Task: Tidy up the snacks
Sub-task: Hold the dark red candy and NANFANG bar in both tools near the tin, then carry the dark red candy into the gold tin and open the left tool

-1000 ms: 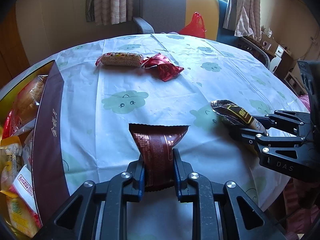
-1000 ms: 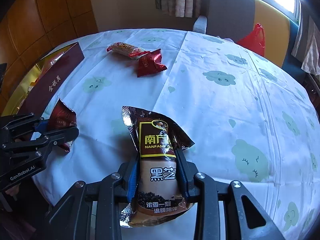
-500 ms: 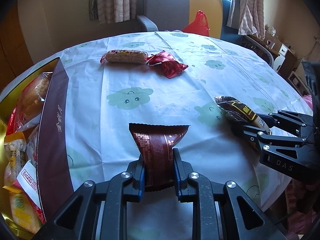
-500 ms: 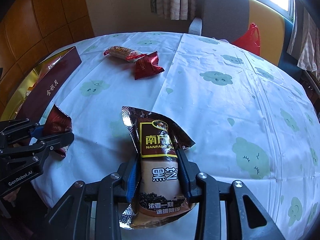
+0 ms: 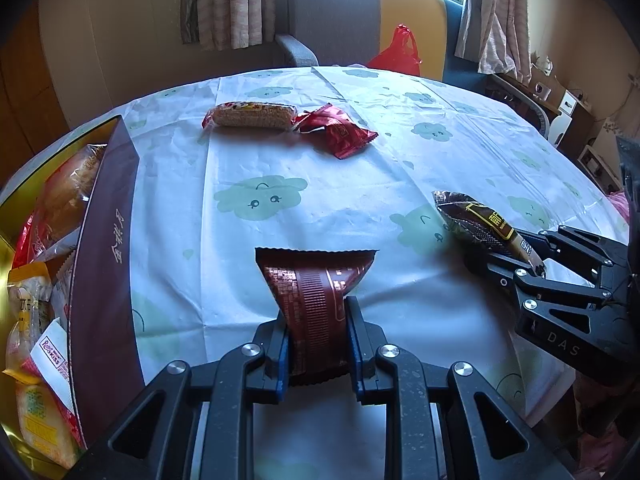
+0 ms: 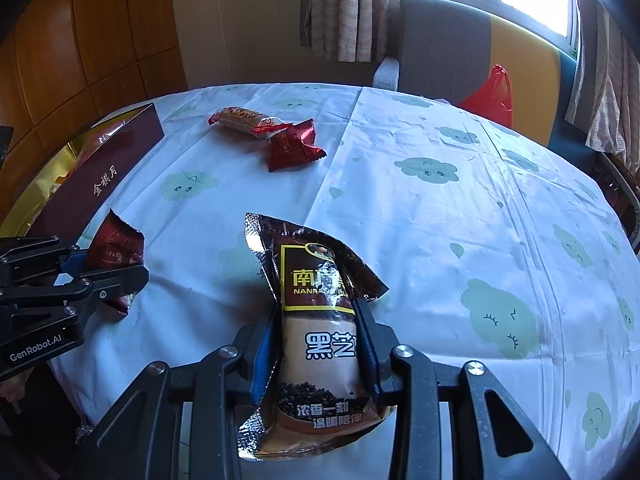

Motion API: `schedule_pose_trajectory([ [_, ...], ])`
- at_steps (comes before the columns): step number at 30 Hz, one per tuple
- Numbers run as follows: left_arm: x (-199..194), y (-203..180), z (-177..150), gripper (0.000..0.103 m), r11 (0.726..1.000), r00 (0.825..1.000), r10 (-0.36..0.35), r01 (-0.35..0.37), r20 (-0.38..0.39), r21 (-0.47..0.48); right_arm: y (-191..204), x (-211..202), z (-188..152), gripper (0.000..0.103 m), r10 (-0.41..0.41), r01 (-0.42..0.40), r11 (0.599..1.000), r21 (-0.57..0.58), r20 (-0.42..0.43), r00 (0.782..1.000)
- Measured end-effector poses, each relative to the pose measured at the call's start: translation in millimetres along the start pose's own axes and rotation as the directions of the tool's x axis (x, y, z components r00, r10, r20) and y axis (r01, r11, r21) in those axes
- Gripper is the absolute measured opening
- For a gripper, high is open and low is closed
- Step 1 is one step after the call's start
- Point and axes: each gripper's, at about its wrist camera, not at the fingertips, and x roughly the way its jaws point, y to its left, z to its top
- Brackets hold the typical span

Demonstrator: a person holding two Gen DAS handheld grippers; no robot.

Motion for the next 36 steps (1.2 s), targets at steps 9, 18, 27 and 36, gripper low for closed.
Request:
schedule_pose_trajectory([
  [9, -1, -1, 0, 0.023, 1.000, 1.000, 0.008, -0.008, 0.005, 0.000, 0, 0, -2, 0.038, -0.006, 0.006, 1.000, -0.007, 0.026, 1.000],
  [18, -2, -2, 1, 0.023, 1.000, 1.000, 0.015, -0.015, 0.007, 0.003, 1, -1, -3, 0.038, -0.010, 0.010, 1.000, -0.008, 0.036, 0.999],
  [27, -3, -3, 3, 0.023, 1.000, 1.000, 0.023, -0.023, 0.004, 0.004, 2, -2, -4, 0.038, -0.015, 0.016, 1.000, -0.014, 0.041, 0.999],
  [36, -36, -6, 13, 0.023, 1.000, 0.998, -0.025, 0.025, 0.065, 0.000, 2, -2, -3, 0.038, -0.015, 0.016, 1.000, -0.014, 0.041, 0.999],
])
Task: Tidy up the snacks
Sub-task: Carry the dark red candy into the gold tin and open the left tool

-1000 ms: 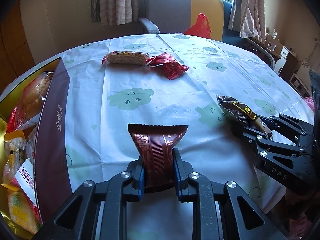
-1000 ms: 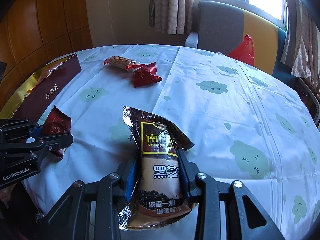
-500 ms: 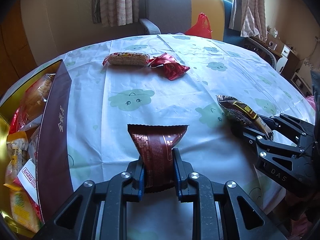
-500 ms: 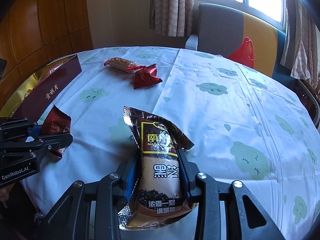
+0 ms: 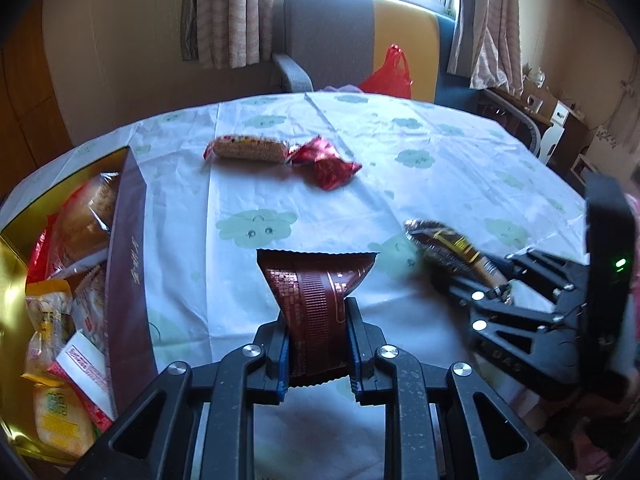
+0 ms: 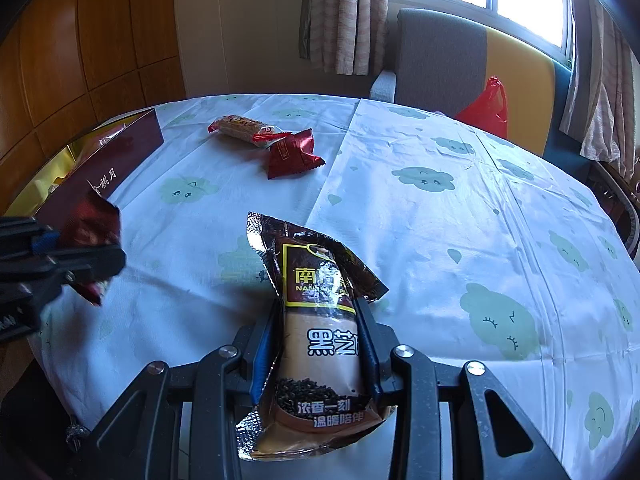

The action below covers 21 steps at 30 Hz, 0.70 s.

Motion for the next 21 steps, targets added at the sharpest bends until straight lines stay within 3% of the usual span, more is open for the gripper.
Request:
schedule_pose_trajectory([
  [6, -36, 31, 15, 0.023, 0.996, 0.998, 0.004, 0.001, 0.058, -0.086, 0, 0, 0, 0.038, 0.002, -0.002, 1.000, -0.001, 0.001, 1.000],
  [10, -71, 87, 22, 0.023, 0.975, 0.989, 0.081, -0.054, 0.122, -0.216, 0, 0, 0, 0.038, 0.002, -0.002, 1.000, -0.002, 0.001, 1.000],
  [13, -94, 147, 15, 0.023, 0.927, 0.973, 0.193, -0.139, 0.125, -0.348, 0, 0, 0, 0.038, 0.002, -0.002, 1.000, -0.001, 0.001, 1.000],
  [16, -103, 212, -3, 0.023, 0.847, 0.962, 0.267, -0.204, 0.061, -0.490, -1, 0, 0, 0.038, 0.001, -0.001, 1.000, 0.002, -0.001, 1.000],
  [21, -94, 264, -30, 0.023, 0.776, 0.958, 0.285, -0.248, -0.028, -0.579, 0, 0, 1, 0.038, -0.006, 0.006, 1.000, 0.005, -0.006, 1.000],
])
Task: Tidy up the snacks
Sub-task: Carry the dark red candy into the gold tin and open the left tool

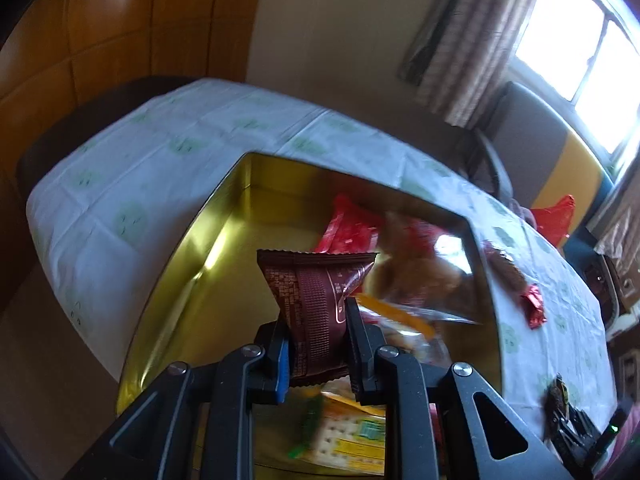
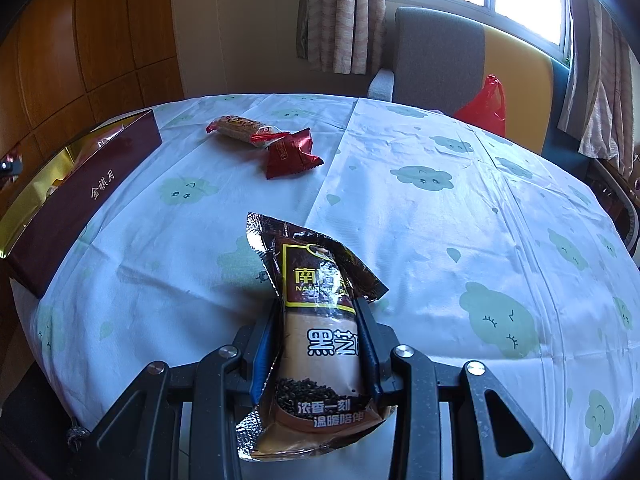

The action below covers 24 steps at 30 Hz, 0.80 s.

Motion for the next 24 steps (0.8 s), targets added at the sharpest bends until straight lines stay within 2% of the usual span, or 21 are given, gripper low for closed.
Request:
schedule_pose_trajectory([
  [7, 33, 2, 3, 0.024, 1.000, 0.998, 0.004, -0.003, -0.067, 0.015, 2, 2, 1, 0.038, -0.010, 0.010, 1.000, 0.004, -0.009, 1.000],
  [9, 43, -1, 3, 0.030, 1.000, 0.996, 0.009, -0.007, -0.088, 0.022, 3, 2, 1, 0.038, -0.013, 0.013, 1.000, 0.006, -0.010, 1.000],
  [17, 33, 2, -6, 0.035, 0.999, 0.998, 0.053, -0.053, -0.041, 0.005, 3, 2, 1, 0.038, -0.016, 0.016, 1.000, 0.008, -0.011, 1.000],
  [24, 14, -3, -23, 0.038, 0.986, 0.986, 0.164, -0.164, -0.005, 0.008, 3, 2, 1, 0.038, -0.016, 0.016, 1.000, 0.008, -0.011, 1.000],
])
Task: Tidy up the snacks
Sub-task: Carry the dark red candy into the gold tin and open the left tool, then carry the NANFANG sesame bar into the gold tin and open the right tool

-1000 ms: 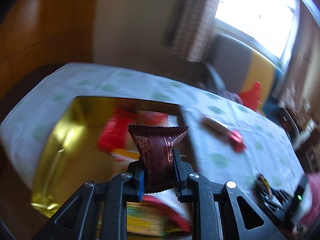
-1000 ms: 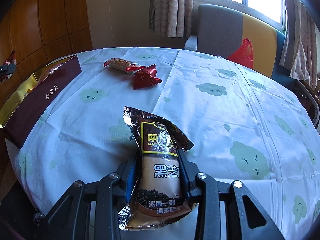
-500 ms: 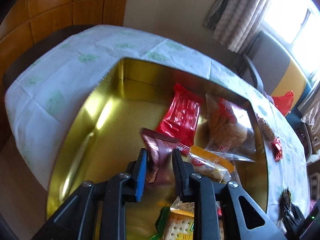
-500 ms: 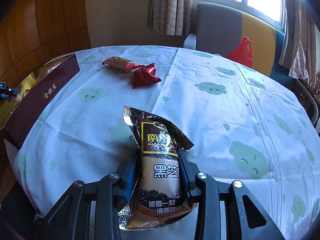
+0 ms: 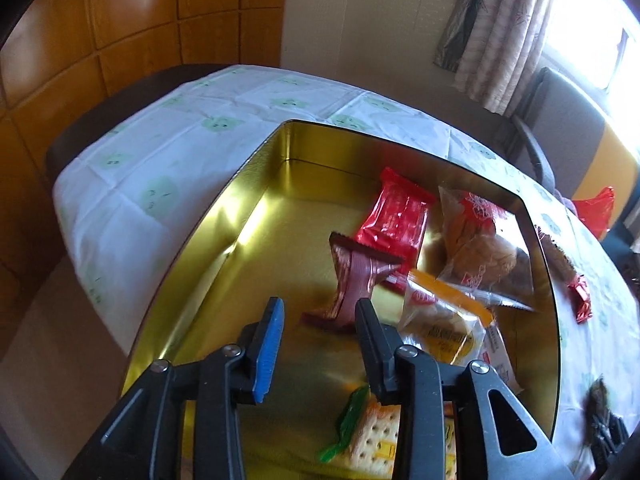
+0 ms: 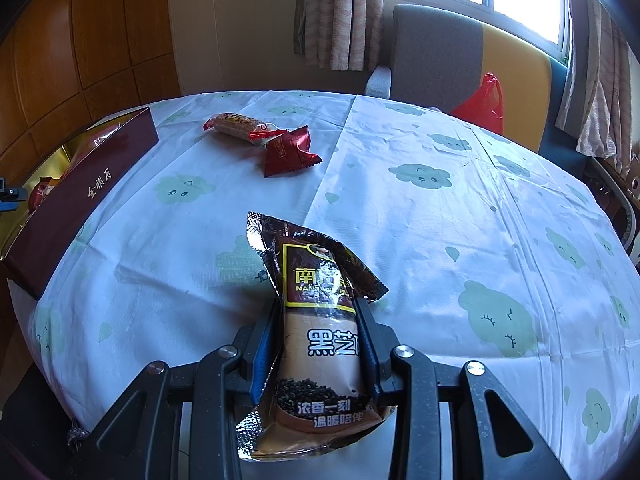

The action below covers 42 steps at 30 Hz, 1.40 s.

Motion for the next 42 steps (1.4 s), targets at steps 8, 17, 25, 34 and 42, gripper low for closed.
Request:
schedule_pose_trajectory([
  [8, -20, -12, -14, 0.038, 0.998, 0.999, 0.012, -0.015, 0.045, 0.059, 2, -1, 0, 0.037, -0.011, 0.011, 1.000, 0.004, -0.002, 1.000],
  [17, -29, -26, -23, 0.038, 0.994, 0.998, -0.002, -0.005, 0.064, 0.109, 3, 0, 0, 0.037, -0.020, 0.020, 1.000, 0.002, -0.008, 1.000],
  [25, -30, -28, -27, 0.038, 0.994, 0.997, -0.008, 0.000, 0.071, 0.113, 4, 1, 1, 0.037, -0.029, 0.029, 1.000, 0.000, -0.014, 0.999],
  [34, -29, -27, -28, 0.038, 0.994, 0.997, -0.002, -0.007, 0.077, 0.109, 5, 1, 1, 0.037, -0.036, 0.036, 0.999, -0.004, -0.021, 0.999],
  [42, -28, -22, -26, 0.038, 0.995, 0.997, 0.008, -0.016, 0.083, 0.096, 6, 1, 2, 0.037, -0.042, 0.042, 0.999, -0.001, -0.034, 0.999],
])
